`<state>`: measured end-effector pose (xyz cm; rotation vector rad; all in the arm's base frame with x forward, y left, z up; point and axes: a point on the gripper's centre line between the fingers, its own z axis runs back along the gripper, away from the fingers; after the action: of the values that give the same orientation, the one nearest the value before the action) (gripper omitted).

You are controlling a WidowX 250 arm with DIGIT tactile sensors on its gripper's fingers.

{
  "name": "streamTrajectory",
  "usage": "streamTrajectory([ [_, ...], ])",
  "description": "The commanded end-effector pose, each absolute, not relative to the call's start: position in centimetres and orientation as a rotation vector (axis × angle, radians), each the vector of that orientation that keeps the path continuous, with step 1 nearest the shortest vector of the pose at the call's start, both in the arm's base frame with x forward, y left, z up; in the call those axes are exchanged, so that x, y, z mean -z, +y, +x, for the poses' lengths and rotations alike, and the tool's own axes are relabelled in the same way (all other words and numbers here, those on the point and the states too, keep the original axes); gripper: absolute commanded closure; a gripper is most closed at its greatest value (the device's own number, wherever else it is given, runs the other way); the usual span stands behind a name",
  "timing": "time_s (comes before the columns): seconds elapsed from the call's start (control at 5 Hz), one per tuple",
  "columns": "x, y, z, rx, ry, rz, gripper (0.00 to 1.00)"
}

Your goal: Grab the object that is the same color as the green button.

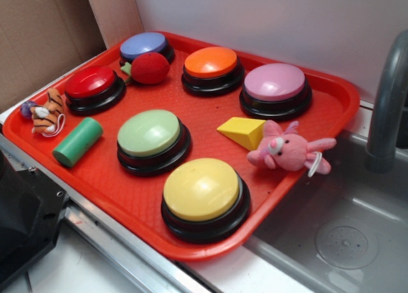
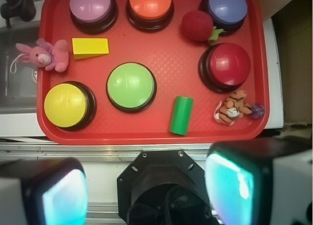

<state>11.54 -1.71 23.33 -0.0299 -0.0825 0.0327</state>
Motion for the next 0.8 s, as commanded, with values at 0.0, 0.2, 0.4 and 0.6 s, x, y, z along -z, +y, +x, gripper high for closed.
streamTrajectory([
  [0.0,-23.3,-1.7,11.5,-0.033,-0.083,-0.030,0.00],
  [0.2,-20.4,-1.1,12.3,-0.116,-0.099,-0.020,0.00],
  [0.4,-17.8,-0.5,12.7,-0.133,-0.042,0.007,0.00],
  [0.6,-15.5,0.2,12.8,-0.164,-0.058,-0.006,0.00],
])
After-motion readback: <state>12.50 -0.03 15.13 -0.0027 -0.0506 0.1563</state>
